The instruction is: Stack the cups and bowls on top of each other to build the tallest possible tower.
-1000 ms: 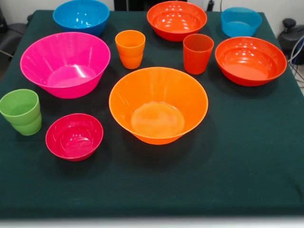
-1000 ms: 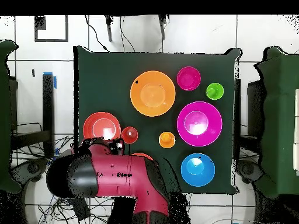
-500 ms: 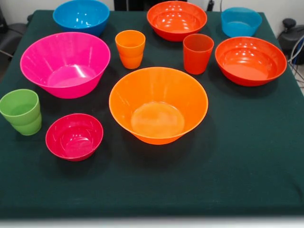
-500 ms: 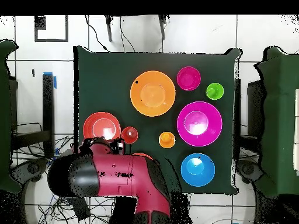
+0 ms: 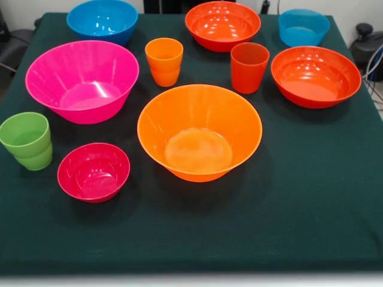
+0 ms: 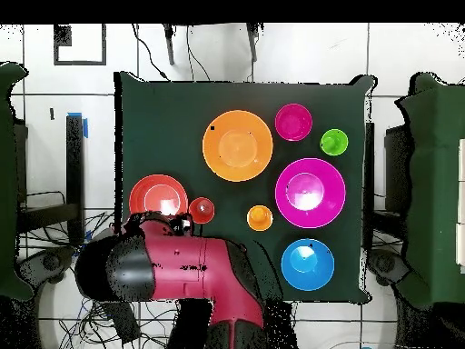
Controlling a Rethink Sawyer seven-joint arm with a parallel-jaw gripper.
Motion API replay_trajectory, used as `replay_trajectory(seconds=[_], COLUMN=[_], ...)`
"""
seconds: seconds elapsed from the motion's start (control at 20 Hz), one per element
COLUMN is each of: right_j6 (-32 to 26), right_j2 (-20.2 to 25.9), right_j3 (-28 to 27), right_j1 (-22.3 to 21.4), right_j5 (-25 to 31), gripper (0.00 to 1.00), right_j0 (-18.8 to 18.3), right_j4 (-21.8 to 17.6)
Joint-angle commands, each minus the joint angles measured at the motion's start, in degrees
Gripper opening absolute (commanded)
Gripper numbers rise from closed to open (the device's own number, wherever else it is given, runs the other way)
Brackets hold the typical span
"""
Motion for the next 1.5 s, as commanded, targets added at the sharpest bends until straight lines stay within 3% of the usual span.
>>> replay_trajectory(seconds=[0.05, 0.4, 0.7, 1.5], right_j6=[3.7, 5.6, 3.2, 3.4], right_j2=[5.7, 4.9, 5.7, 5.7], right_j3=[-3.4, -9.5, -15.1, -24.6], right_j1=[8.8, 13.2, 16.9, 26.4], right_j5=[2.0, 4.5, 7.0, 6.3], gripper=[1.0, 1.0, 1.0, 1.0], right_j0=[-1.1, 0.0, -0.3, 0.4], right_j4=[-0.8, -1.2, -1.7, -1.6])
